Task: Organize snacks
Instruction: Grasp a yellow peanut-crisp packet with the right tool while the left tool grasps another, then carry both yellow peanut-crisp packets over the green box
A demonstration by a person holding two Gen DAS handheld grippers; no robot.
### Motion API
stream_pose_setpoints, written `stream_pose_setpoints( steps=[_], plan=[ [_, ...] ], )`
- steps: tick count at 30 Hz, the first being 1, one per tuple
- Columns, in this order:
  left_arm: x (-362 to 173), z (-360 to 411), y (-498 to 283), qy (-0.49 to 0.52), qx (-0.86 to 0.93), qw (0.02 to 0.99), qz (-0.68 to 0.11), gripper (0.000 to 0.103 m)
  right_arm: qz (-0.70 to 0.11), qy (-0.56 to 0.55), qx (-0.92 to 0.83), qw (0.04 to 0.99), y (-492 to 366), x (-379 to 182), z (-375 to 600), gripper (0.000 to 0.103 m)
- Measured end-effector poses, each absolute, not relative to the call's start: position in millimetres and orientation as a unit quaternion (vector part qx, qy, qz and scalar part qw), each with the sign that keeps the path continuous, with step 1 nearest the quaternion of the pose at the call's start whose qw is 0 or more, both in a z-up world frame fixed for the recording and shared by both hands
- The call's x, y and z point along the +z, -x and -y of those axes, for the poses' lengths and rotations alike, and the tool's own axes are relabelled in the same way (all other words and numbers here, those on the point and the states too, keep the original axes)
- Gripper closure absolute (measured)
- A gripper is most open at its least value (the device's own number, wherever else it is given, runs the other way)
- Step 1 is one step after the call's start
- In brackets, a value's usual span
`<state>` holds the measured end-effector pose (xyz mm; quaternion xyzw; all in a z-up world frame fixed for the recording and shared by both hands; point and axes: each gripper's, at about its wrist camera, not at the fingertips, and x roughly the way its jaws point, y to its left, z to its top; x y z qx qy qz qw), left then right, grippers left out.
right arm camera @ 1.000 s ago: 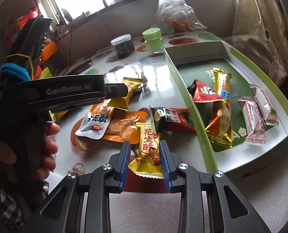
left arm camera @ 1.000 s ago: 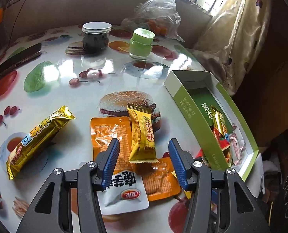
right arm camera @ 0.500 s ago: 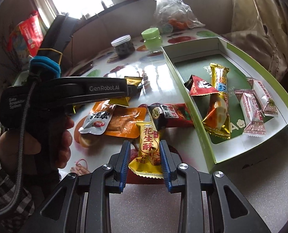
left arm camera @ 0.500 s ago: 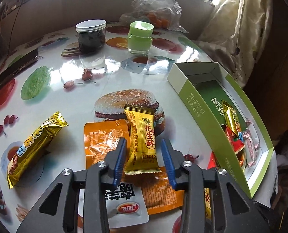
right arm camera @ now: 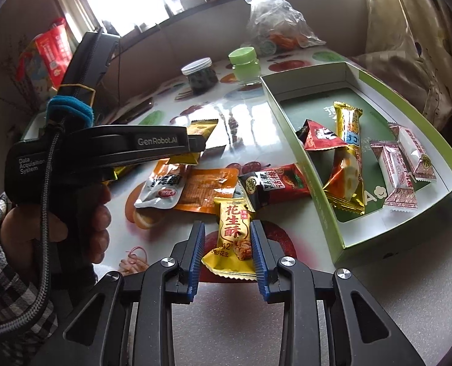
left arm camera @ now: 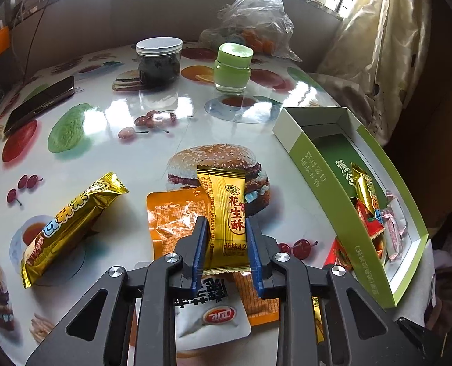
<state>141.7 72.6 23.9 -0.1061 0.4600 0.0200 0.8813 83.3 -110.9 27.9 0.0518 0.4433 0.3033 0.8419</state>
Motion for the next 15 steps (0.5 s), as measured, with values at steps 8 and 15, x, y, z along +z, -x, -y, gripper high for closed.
stream_pose_setpoints(
  steps=[8,15],
  plan=[
    [35.3,-79.0,-122.7,0.112,0.018,0.888,-0.446,0.077,-0.430,-0.054,0.317,0.844,-76.0,35.2,107.9,0.075],
    [46.1,-83.8,-109.1,0.115,0.020,0.892,-0.437,0.077,-0.421,-0.049,0.322,0.846,-69.0,44.7,104.2,0.075]
  ],
)
